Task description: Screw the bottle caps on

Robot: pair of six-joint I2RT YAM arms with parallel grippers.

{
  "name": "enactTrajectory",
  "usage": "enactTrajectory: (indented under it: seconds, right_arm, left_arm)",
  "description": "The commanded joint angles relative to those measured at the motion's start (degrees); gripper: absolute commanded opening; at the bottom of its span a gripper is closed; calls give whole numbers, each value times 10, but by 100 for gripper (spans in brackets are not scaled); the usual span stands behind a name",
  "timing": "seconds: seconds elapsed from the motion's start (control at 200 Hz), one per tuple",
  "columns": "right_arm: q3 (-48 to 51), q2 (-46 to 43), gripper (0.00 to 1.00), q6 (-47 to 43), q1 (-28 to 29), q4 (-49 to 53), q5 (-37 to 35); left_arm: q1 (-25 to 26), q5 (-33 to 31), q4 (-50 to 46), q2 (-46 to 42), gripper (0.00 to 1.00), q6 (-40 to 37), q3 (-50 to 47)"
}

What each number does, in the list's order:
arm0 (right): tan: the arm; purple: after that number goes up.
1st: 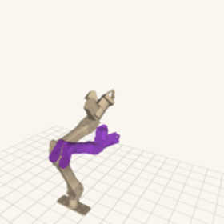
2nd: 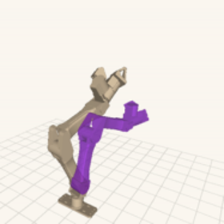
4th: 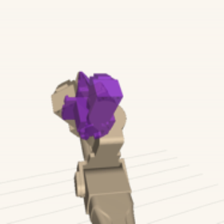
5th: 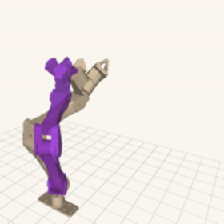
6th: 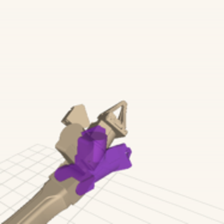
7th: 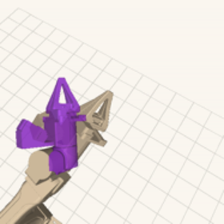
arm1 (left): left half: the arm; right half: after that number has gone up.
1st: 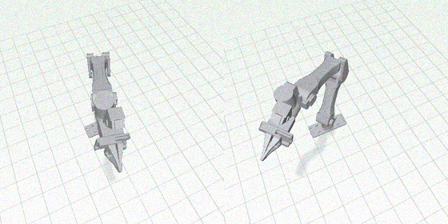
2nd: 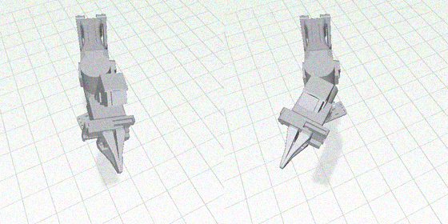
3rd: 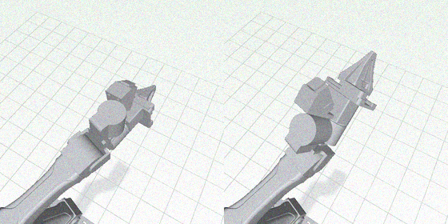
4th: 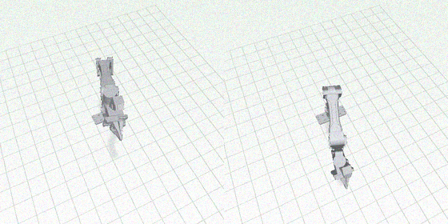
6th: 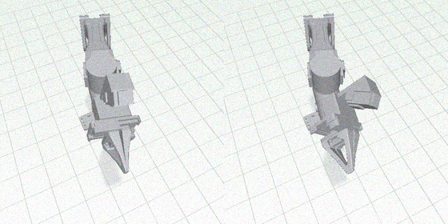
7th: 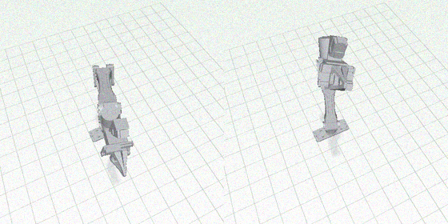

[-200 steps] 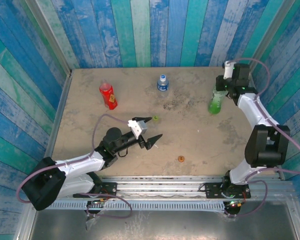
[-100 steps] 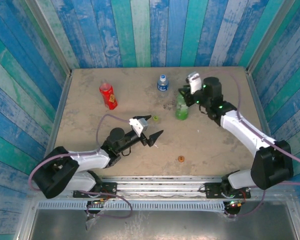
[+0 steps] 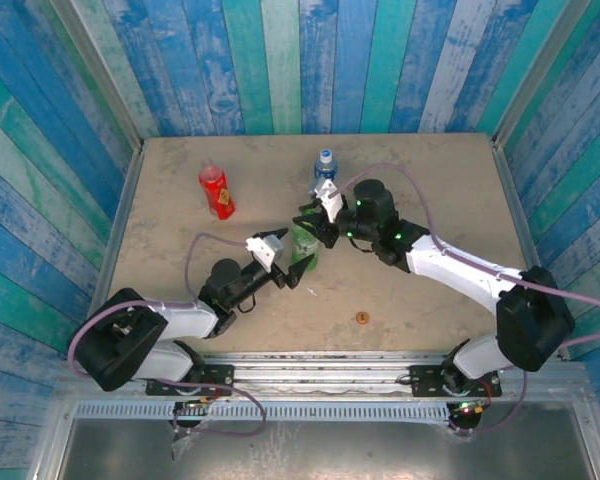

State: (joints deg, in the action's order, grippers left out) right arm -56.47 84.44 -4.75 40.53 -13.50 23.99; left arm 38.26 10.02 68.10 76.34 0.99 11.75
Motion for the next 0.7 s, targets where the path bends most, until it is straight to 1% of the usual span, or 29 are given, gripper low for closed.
enactTrajectory:
  seconds: [0.0,0.08,0.25,0.35,0.461,0.571,0.696]
  right_arm:
    - [-15,10,28,-23,7,-8,23]
    - [-19,16,28,-41,13,10,26]
    - [-28,30,28,-63,25,33,13]
    - [-33,36,28,-70,30,40,11]
    - [-33,40,28,-68,32,40,9]
    - [-28,37,28,-61,34,34,6]
    - [-24,37,28,-55,34,27,4]
  left_arm:
    - [-12,-10,29,23,90,6,3]
    - [-17,-11,32,40,89,4,13]
    - [-22,13,47,79,81,1,33]
    - [-23,14,68,97,79,6,36]
    - [-24,21,79,114,78,10,44]
    - [-24,24,98,135,72,15,50]
    - [-24,29,112,152,72,22,57]
